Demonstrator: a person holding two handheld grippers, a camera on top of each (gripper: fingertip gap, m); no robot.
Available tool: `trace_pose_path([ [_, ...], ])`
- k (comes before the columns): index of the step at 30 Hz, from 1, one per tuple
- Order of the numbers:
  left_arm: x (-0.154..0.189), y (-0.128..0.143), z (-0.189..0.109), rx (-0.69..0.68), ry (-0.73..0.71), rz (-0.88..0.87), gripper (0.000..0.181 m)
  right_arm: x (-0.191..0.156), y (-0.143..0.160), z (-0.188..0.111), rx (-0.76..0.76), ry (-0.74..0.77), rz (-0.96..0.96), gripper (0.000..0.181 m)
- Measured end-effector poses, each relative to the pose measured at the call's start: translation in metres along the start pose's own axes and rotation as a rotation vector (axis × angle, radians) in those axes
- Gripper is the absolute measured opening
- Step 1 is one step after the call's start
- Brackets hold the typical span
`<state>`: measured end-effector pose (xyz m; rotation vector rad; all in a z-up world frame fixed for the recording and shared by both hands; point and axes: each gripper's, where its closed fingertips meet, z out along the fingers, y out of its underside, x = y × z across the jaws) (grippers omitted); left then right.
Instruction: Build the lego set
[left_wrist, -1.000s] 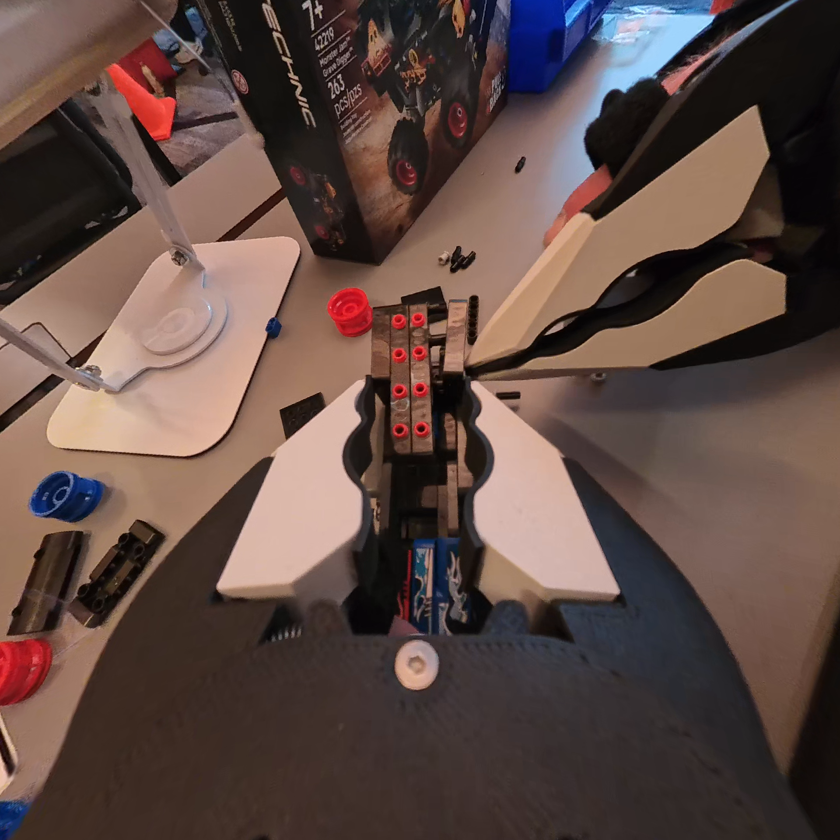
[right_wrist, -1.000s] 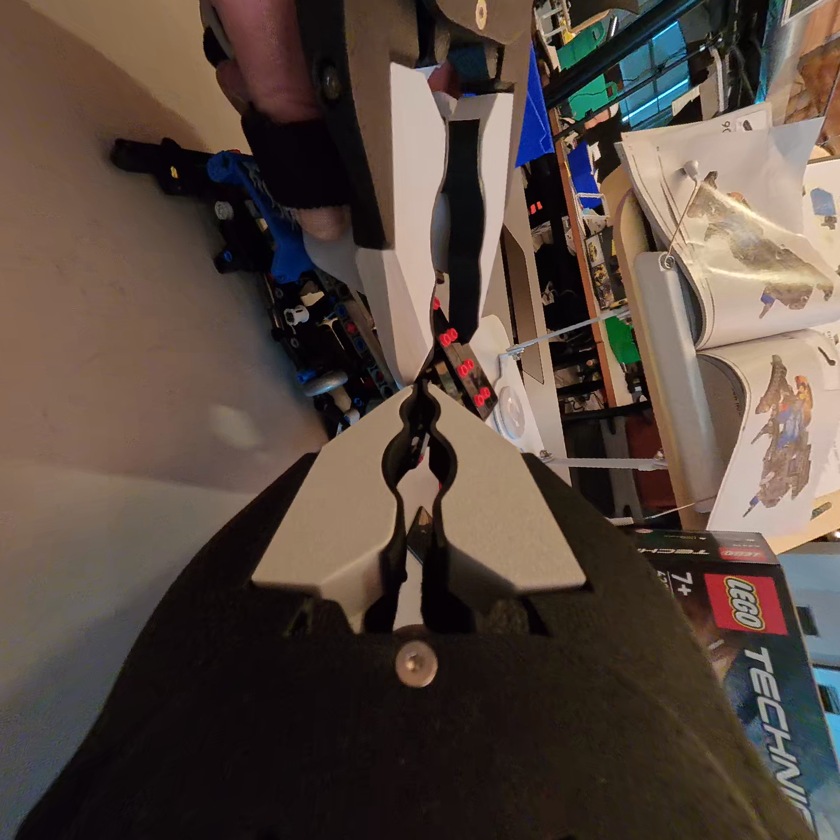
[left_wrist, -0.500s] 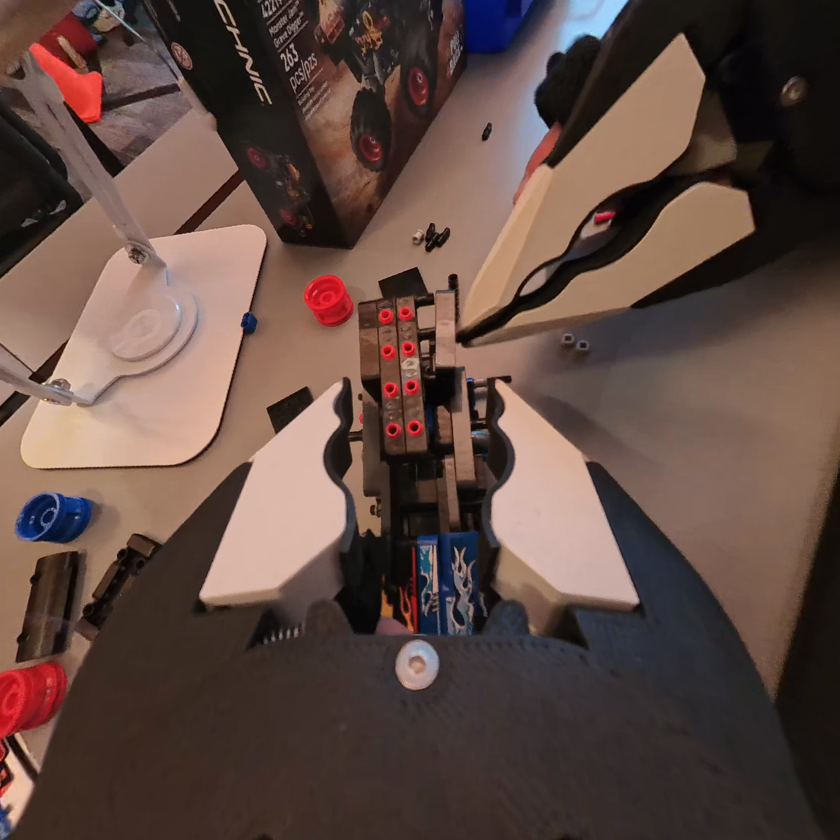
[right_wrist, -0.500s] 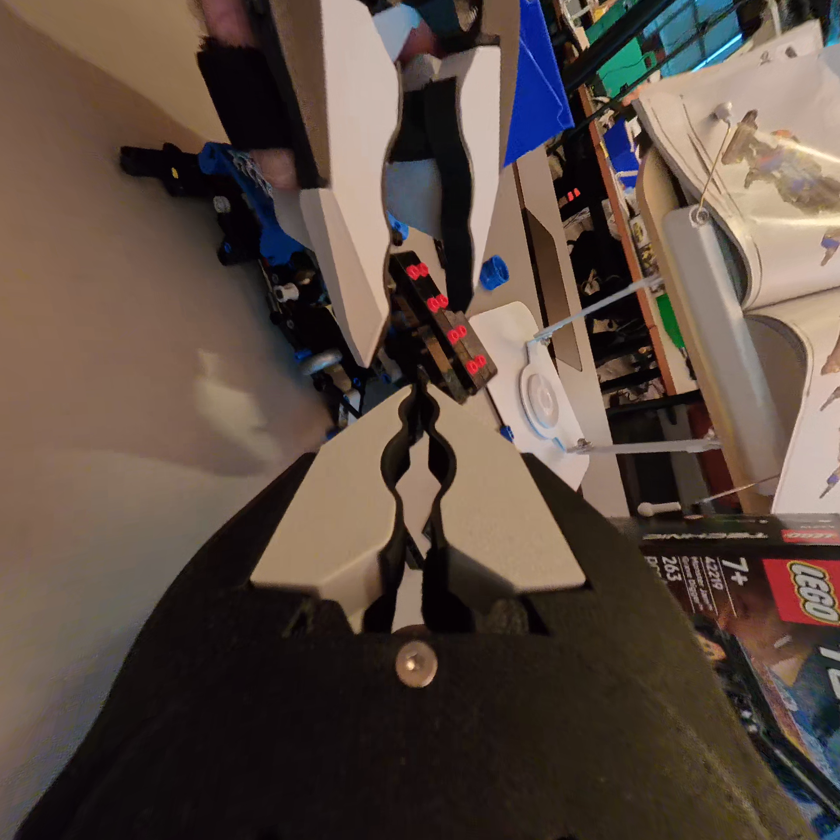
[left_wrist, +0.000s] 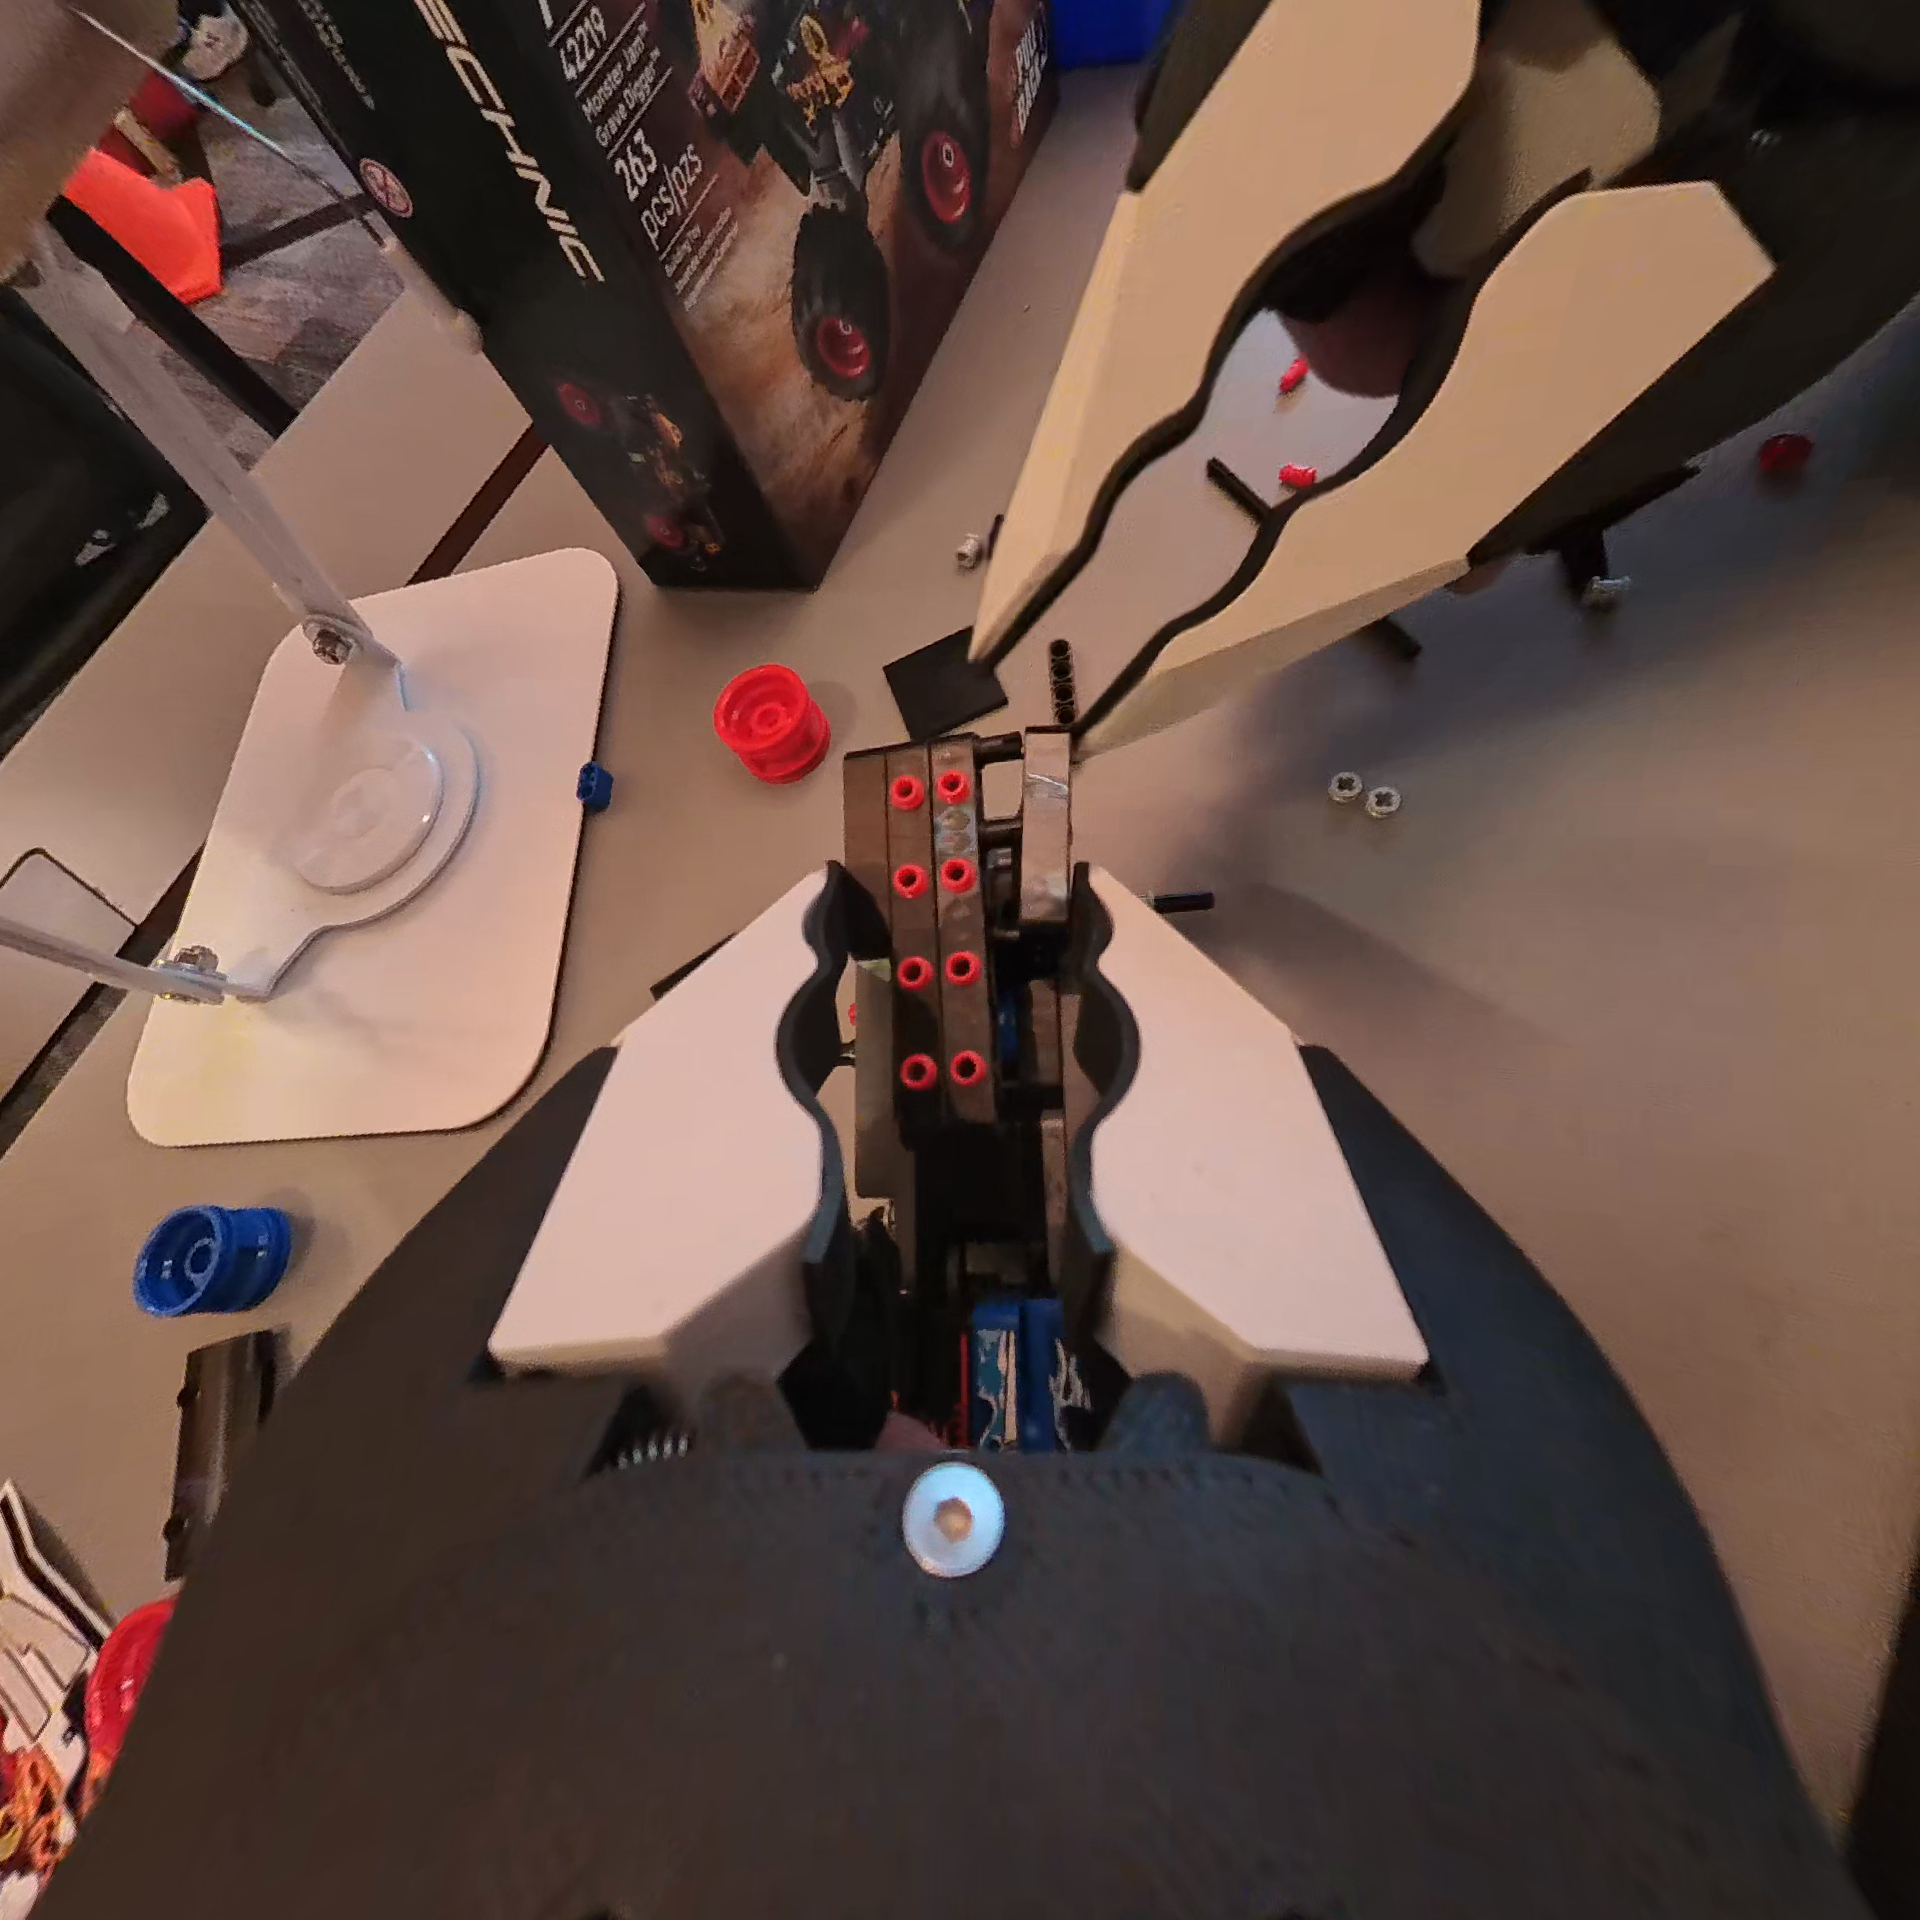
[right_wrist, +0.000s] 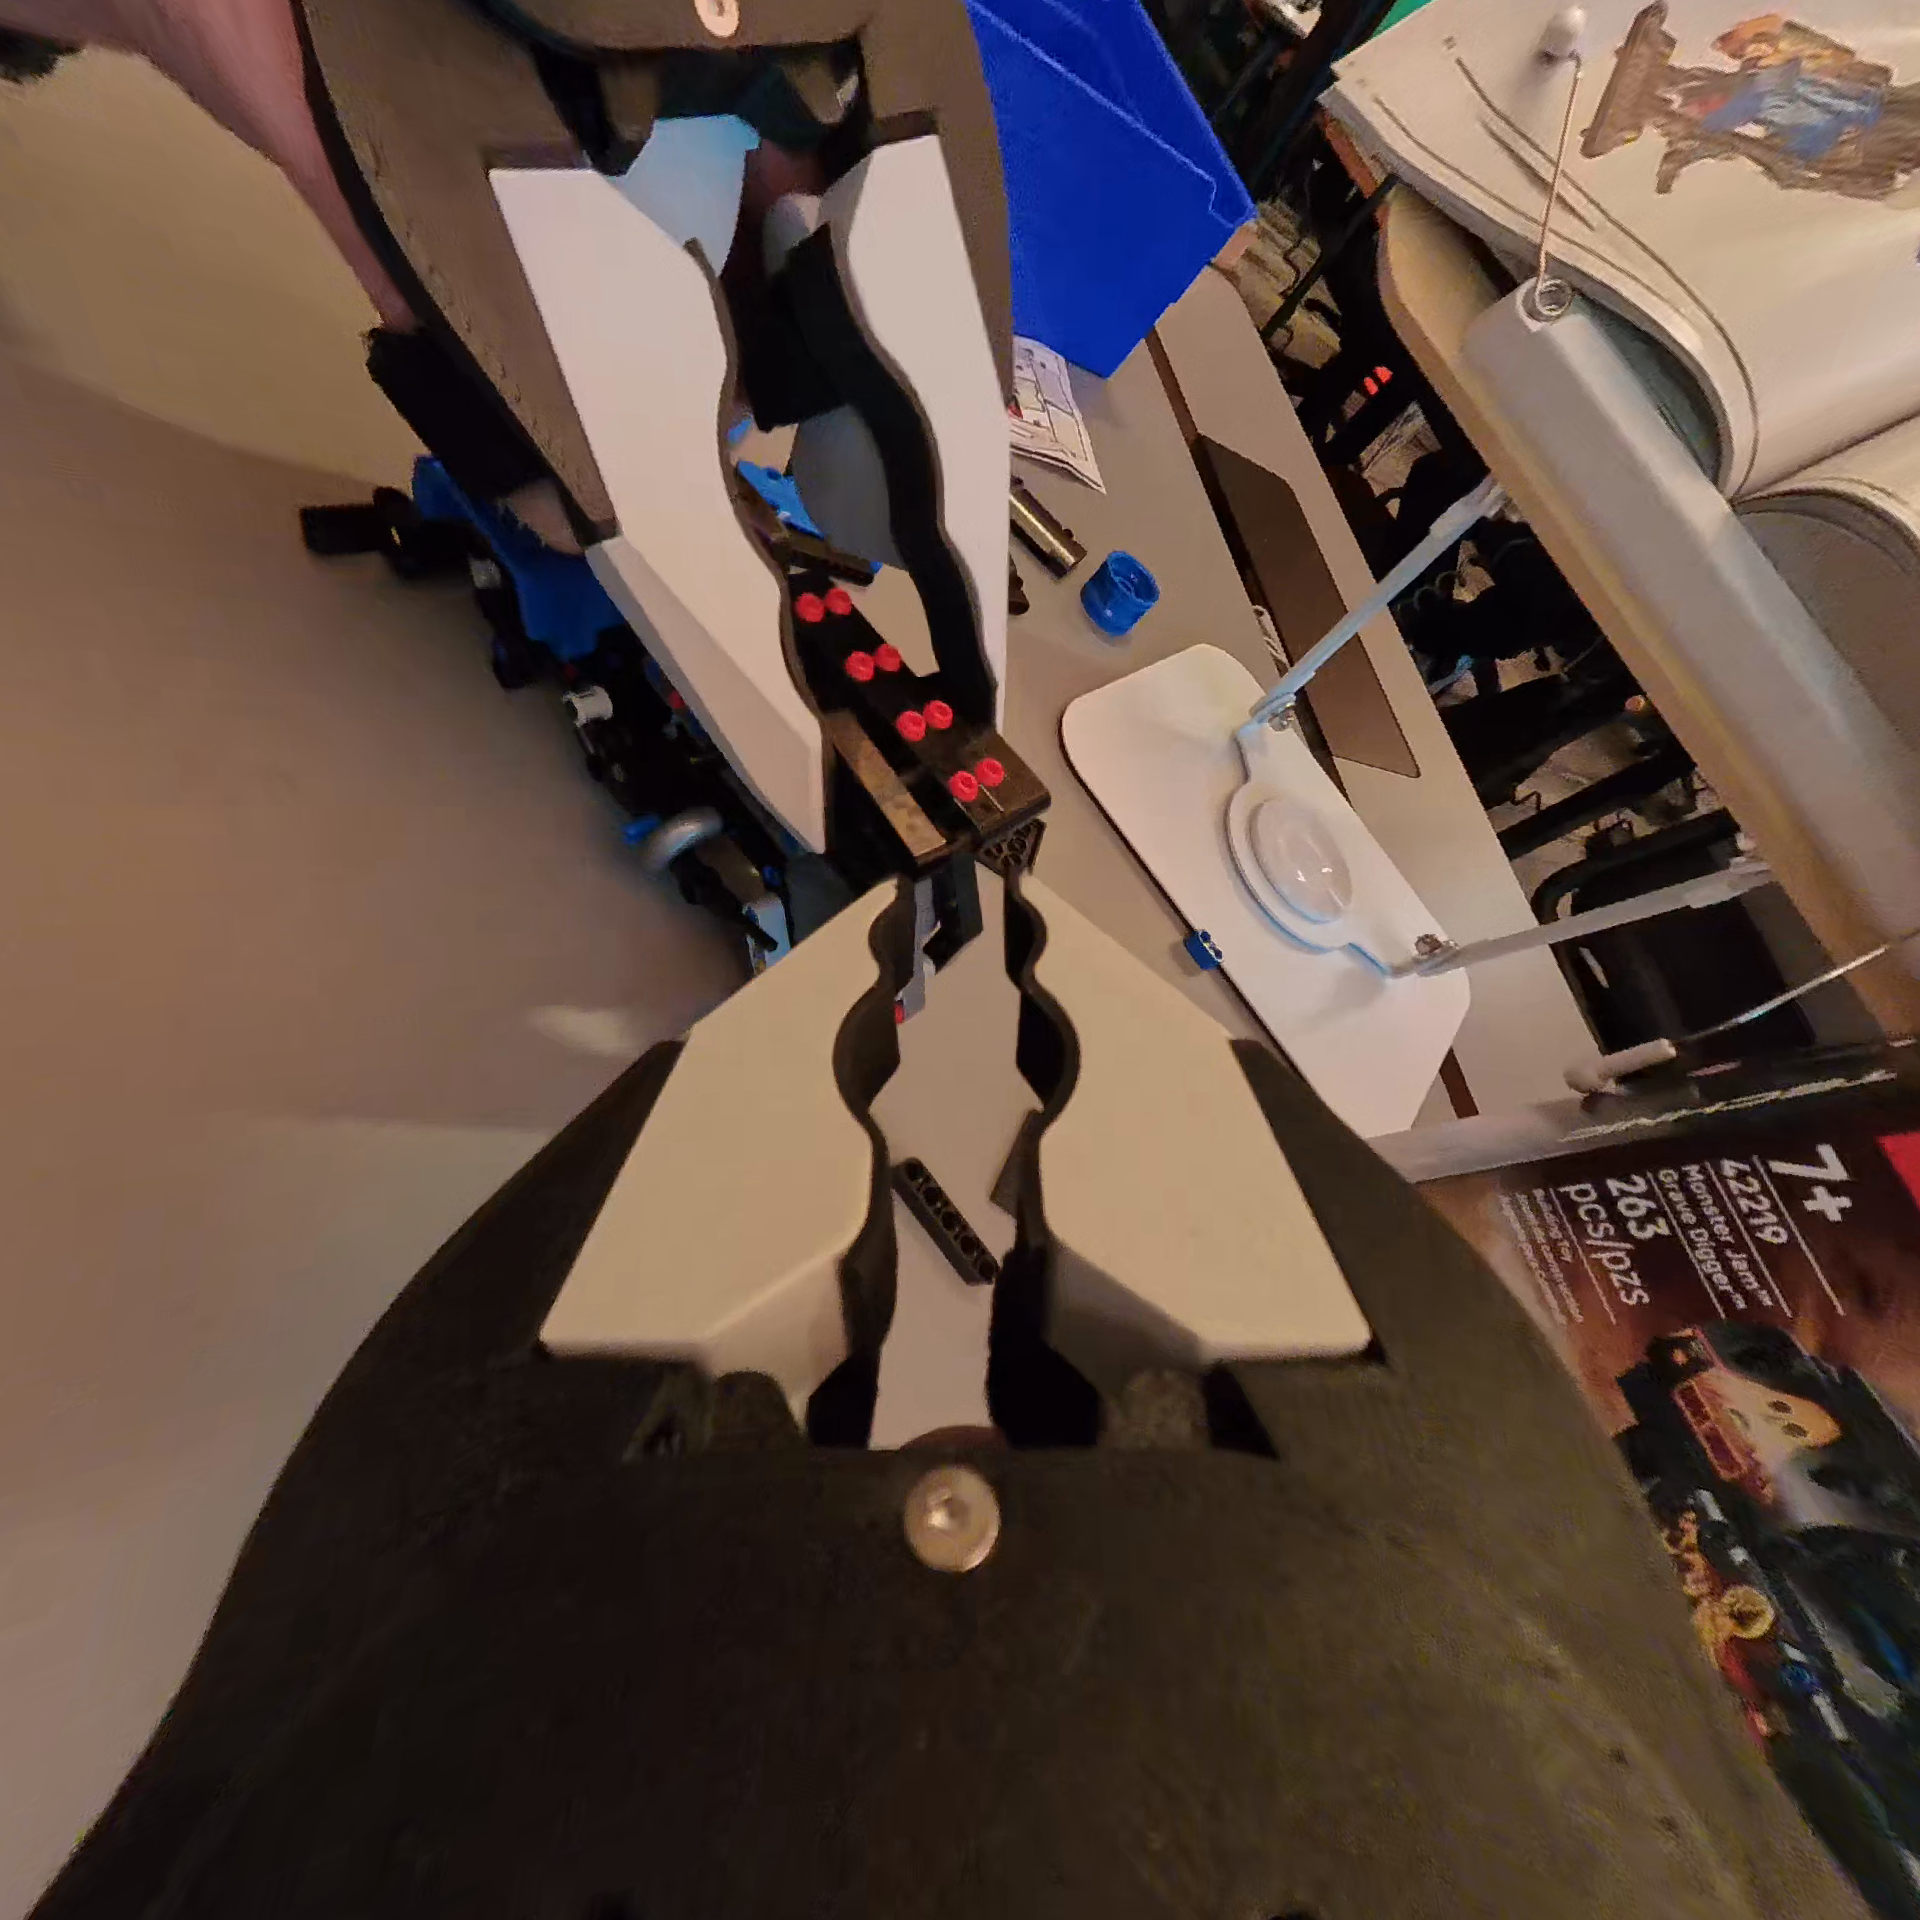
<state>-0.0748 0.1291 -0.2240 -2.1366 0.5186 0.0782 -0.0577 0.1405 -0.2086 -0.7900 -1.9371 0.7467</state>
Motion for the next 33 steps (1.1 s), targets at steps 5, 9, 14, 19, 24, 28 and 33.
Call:
trace_pose_path([
  [5,0.0002,-0.0013,0.0023,0.005,-0.016,0.007,0.041,-0.0062,0.0002,0.0048,-0.011,-0.005,-0.070,0.014],
  [9,0.0000,-0.0022,0.0030,0.015,-0.017,-0.004,0.041,-0.0052,0.0007,0.0046,-0.024,0.008,-0.101,0.007],
  [14,-0.0016,-0.0026,0.0039,0.017,-0.027,-0.009,0.041,-0.0048,0.0008,0.0063,-0.075,0.022,-0.136,0.005],
  [19,-0.0018,-0.0027,0.0039,0.019,-0.020,-0.023,0.040,-0.0047,0.0012,0.0068,-0.093,0.008,-0.120,0.004],
  [24,-0.0019,-0.0024,0.0037,0.011,-0.026,-0.010,0.039,-0.0050,0.0017,0.0068,-0.073,-0.061,0.003,0.005],
  [28,-0.0004,-0.0030,0.0037,0.026,-0.011,-0.006,0.039,-0.0068,0.0004,0.0032,-0.028,-0.141,0.048,0.008],
  [33,0.0003,-0.0036,0.0040,0.031,-0.006,-0.003,0.040,-0.0064,-0.0047,0.0008,0.019,-0.187,0.105,0.008],
])
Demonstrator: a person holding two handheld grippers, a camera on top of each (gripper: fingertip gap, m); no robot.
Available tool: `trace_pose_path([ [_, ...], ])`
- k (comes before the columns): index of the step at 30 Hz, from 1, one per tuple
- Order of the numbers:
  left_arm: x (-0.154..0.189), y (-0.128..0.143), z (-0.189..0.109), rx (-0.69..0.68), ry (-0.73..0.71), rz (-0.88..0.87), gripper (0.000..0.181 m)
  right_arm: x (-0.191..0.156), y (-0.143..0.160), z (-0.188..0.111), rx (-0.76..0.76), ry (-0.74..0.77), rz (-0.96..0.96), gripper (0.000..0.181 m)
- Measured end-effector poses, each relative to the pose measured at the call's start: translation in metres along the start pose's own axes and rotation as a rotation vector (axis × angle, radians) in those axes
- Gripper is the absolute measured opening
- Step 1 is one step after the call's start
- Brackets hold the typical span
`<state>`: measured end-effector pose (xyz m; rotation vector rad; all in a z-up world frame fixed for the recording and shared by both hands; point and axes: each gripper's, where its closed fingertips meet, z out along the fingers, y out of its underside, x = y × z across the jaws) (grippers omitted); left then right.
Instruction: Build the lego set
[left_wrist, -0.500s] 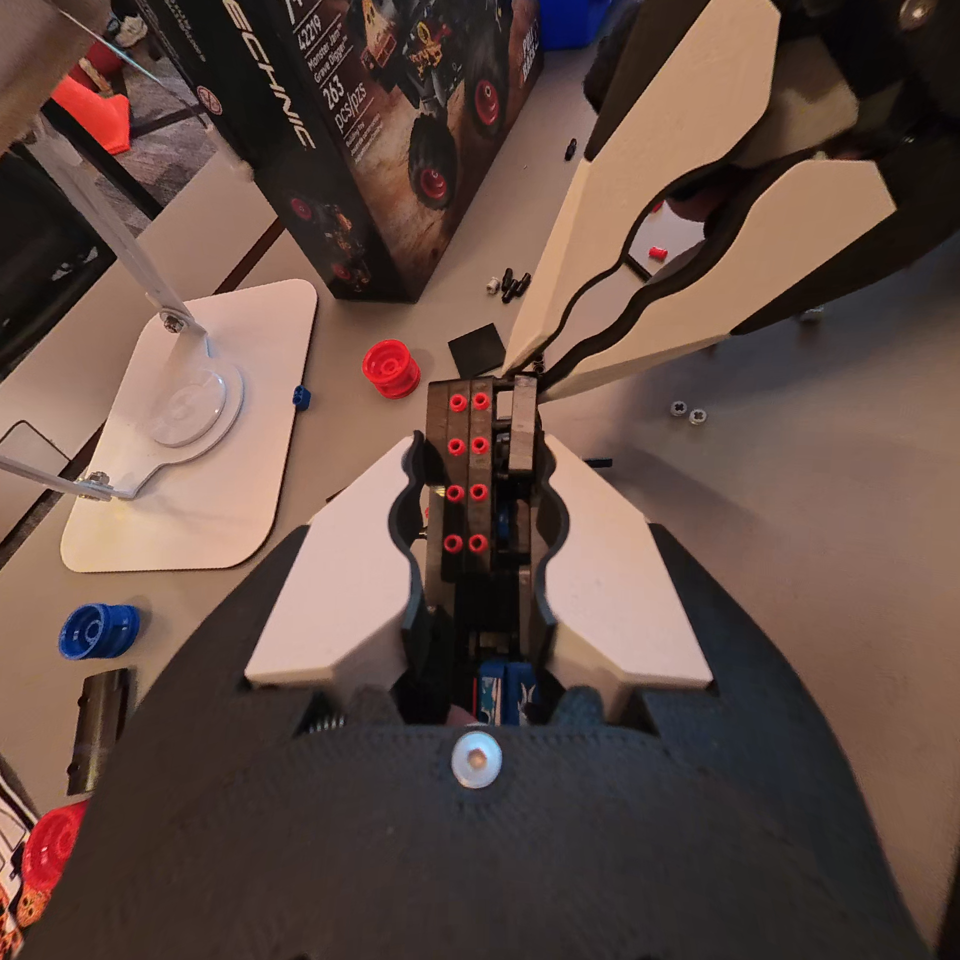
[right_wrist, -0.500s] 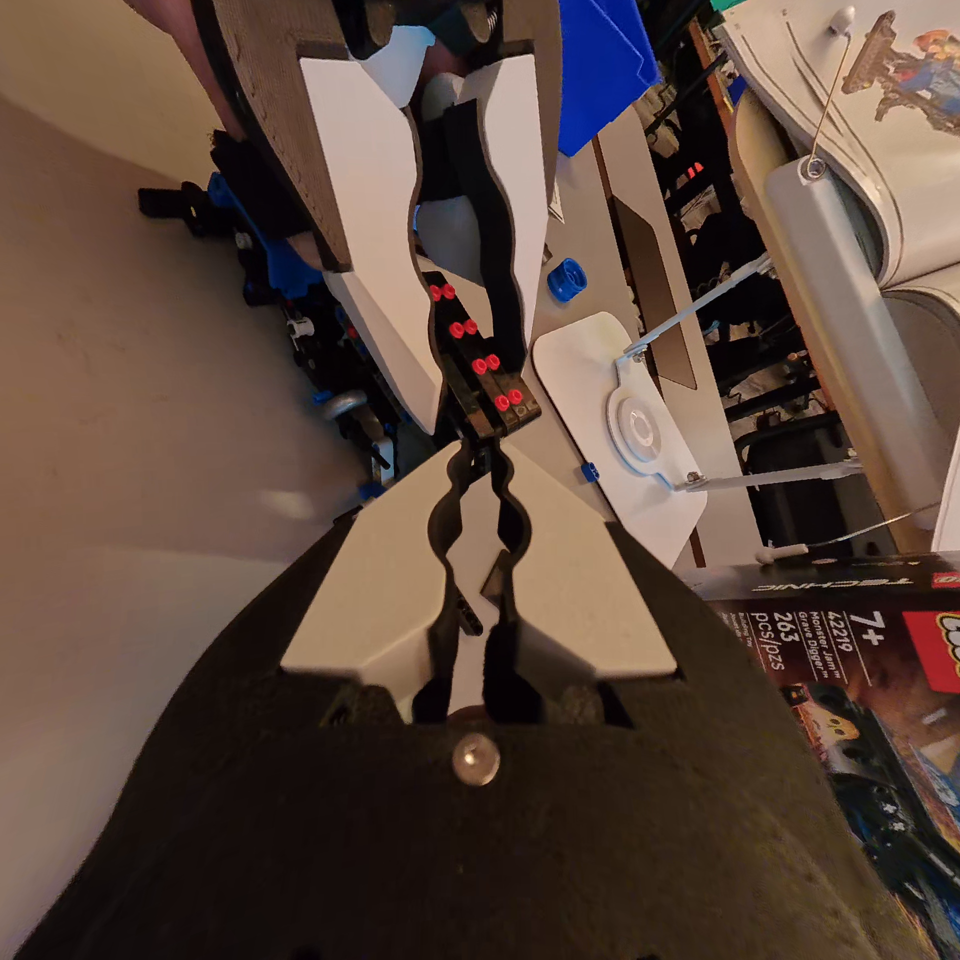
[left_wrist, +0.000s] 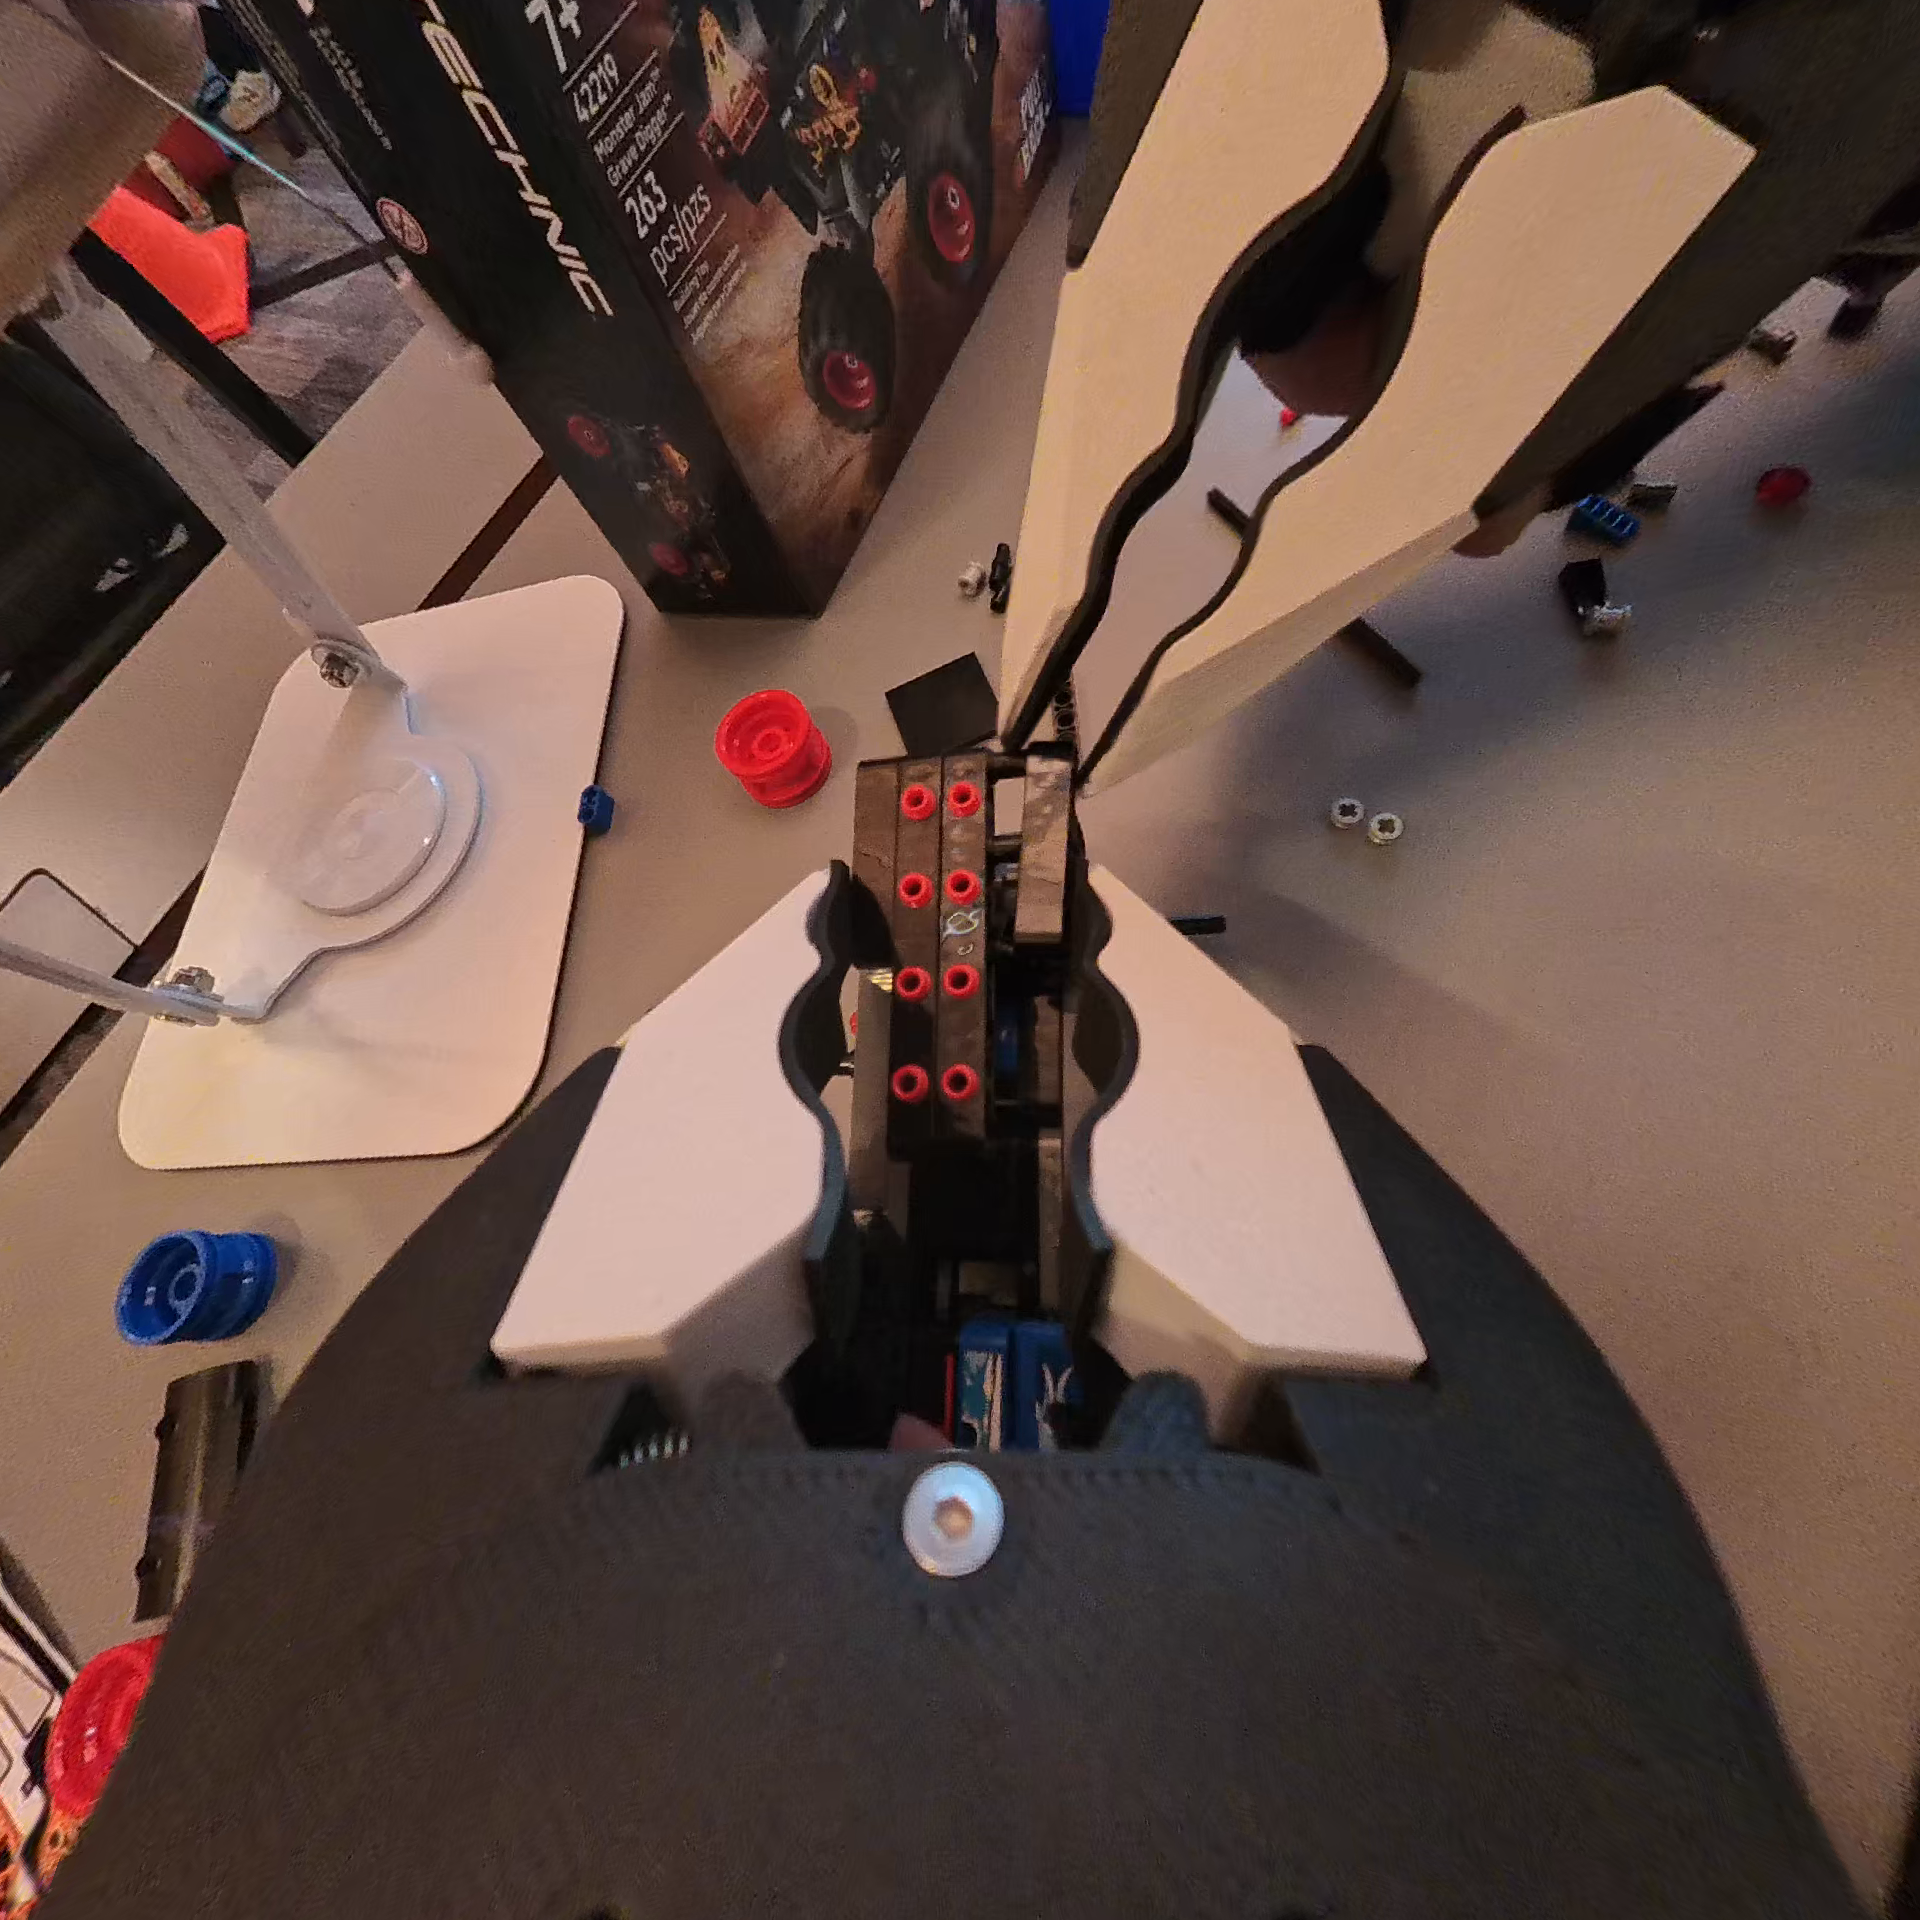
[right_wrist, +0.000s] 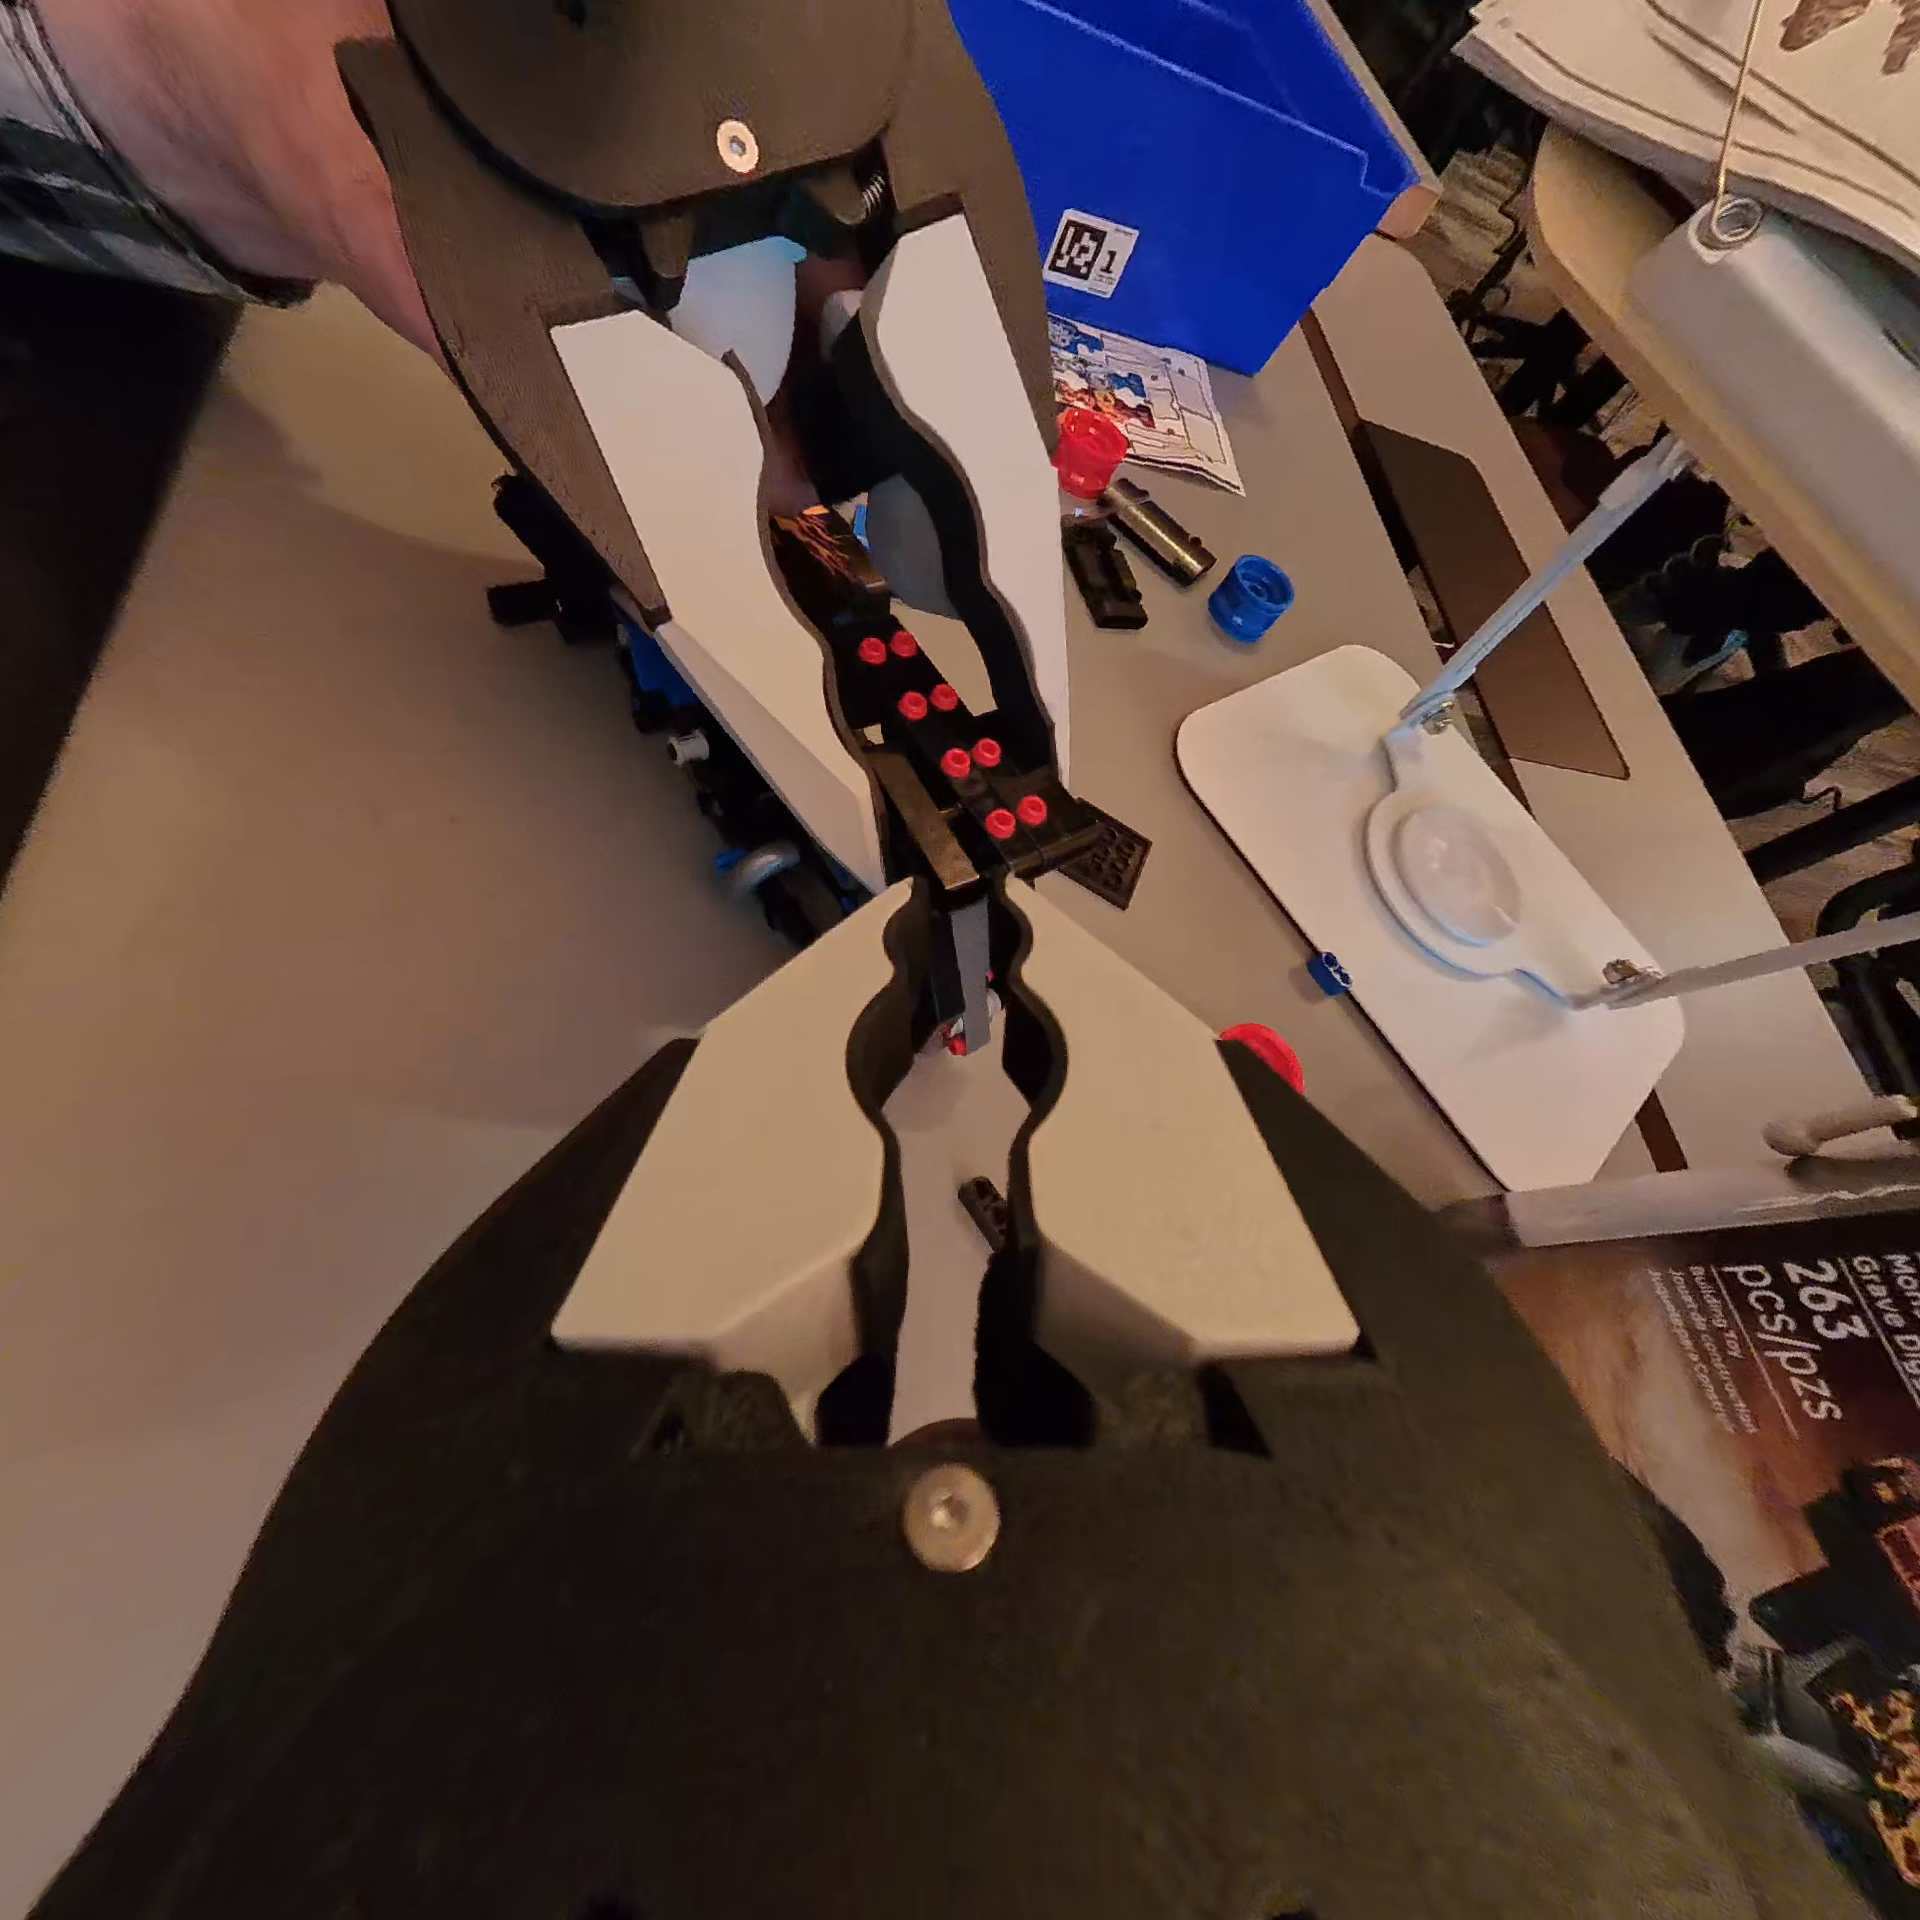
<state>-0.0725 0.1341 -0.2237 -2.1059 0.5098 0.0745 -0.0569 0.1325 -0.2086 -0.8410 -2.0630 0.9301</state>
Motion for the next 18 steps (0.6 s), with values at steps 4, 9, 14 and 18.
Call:
trace_pose_path([
  [4,0.000,-0.001,0.000,0.004,0.006,-0.006,0.039,0.000,0.000,0.000,0.004,-0.006,0.006,0.006],
  [9,0.000,-0.001,0.000,0.001,0.011,-0.011,0.038,0.000,0.001,0.001,0.020,-0.047,0.040,0.005],
  [14,0.000,-0.001,0.001,0.005,0.018,-0.003,0.039,0.005,0.001,0.000,0.035,-0.042,0.021,0.017],
  [18,0.002,0.000,-0.001,0.015,0.044,-0.003,0.039,0.012,0.008,0.003,-0.001,-0.052,0.007,0.042],
])
